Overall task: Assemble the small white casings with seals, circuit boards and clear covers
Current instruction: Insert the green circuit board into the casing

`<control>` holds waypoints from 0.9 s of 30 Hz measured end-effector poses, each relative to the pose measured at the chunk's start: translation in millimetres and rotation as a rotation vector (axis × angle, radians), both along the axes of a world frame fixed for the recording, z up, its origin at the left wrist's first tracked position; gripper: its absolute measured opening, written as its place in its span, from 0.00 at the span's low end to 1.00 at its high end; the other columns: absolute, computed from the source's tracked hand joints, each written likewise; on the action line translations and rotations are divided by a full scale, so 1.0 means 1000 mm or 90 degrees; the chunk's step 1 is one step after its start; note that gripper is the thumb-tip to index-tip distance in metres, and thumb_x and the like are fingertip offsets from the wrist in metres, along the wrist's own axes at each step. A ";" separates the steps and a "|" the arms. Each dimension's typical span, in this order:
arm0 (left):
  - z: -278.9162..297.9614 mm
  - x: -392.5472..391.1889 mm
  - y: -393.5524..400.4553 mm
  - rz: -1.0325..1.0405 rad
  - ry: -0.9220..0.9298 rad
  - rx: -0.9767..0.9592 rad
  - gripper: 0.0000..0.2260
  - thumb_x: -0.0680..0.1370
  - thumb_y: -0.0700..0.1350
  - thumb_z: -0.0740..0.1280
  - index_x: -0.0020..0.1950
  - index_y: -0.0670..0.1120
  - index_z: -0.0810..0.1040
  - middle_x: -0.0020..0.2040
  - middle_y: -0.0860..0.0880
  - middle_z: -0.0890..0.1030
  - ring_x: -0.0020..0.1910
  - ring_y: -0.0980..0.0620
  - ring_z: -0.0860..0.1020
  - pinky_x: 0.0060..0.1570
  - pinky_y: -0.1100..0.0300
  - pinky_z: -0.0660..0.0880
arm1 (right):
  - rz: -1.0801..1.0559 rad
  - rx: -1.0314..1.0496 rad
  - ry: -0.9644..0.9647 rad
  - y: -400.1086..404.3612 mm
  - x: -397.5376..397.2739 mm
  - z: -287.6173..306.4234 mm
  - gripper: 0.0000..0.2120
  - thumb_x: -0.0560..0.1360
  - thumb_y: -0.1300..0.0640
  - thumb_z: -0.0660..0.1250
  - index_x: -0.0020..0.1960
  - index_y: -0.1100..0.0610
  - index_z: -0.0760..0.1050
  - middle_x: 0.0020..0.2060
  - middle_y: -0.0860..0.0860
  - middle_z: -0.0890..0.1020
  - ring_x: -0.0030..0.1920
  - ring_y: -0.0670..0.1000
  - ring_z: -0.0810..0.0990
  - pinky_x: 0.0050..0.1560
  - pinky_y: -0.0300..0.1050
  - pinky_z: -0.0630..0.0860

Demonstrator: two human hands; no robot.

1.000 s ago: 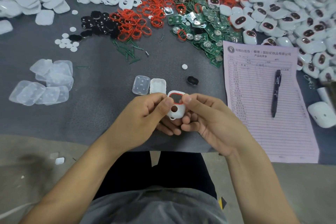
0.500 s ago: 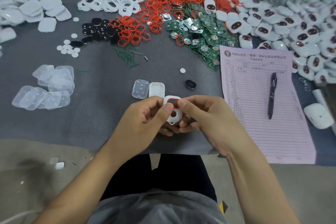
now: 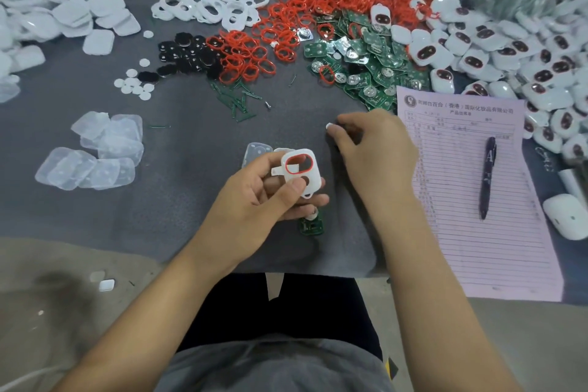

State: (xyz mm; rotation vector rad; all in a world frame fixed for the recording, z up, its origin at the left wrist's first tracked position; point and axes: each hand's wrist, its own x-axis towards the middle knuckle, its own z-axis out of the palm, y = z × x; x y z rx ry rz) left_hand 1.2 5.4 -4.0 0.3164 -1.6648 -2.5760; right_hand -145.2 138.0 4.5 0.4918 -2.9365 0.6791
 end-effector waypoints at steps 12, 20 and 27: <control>-0.003 -0.002 -0.003 0.157 0.056 0.111 0.12 0.82 0.45 0.60 0.65 0.46 0.71 0.55 0.42 0.86 0.37 0.51 0.80 0.34 0.62 0.76 | 0.177 -0.091 0.011 0.017 0.007 -0.010 0.12 0.81 0.57 0.69 0.63 0.56 0.83 0.48 0.56 0.78 0.53 0.57 0.74 0.56 0.39 0.65; -0.015 -0.003 -0.001 0.164 0.074 0.000 0.11 0.82 0.44 0.68 0.64 0.49 0.76 0.50 0.47 0.85 0.35 0.53 0.76 0.35 0.64 0.72 | 0.108 -0.166 0.062 0.031 0.037 -0.022 0.02 0.78 0.58 0.74 0.50 0.57 0.84 0.43 0.51 0.80 0.45 0.51 0.77 0.49 0.41 0.71; -0.010 -0.007 -0.001 0.138 0.038 -0.019 0.17 0.73 0.50 0.73 0.61 0.51 0.77 0.41 0.58 0.78 0.31 0.60 0.73 0.32 0.67 0.69 | 0.075 -0.446 -0.037 0.016 0.050 -0.010 0.05 0.80 0.52 0.70 0.48 0.42 0.80 0.38 0.43 0.82 0.36 0.41 0.77 0.39 0.29 0.70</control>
